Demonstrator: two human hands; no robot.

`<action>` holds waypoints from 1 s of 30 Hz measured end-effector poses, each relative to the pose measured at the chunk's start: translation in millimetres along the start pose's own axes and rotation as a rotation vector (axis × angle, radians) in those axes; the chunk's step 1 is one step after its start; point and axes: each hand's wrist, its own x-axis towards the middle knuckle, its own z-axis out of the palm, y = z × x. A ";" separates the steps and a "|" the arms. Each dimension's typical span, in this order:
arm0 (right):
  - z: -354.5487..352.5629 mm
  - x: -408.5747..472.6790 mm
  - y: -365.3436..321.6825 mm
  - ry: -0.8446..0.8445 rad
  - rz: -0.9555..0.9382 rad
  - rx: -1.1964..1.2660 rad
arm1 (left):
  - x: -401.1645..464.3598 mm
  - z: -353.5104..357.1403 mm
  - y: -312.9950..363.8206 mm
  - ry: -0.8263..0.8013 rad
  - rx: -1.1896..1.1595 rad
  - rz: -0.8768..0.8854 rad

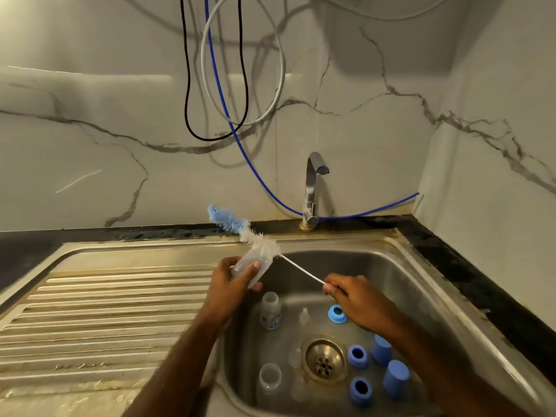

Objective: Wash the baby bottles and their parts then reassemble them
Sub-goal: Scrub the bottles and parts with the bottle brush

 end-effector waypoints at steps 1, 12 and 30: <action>0.5 2.8 -5.3 -0.008 0.007 -0.034 | 1.1 -0.2 -1.6 -0.003 0.001 0.003; 8.1 14.5 0.5 0.017 0.016 -0.107 | 2.1 -14.0 0.5 0.009 0.095 0.087; 6.9 26.5 10.8 -0.125 0.084 0.126 | 17.1 -24.8 0.4 0.220 0.135 0.114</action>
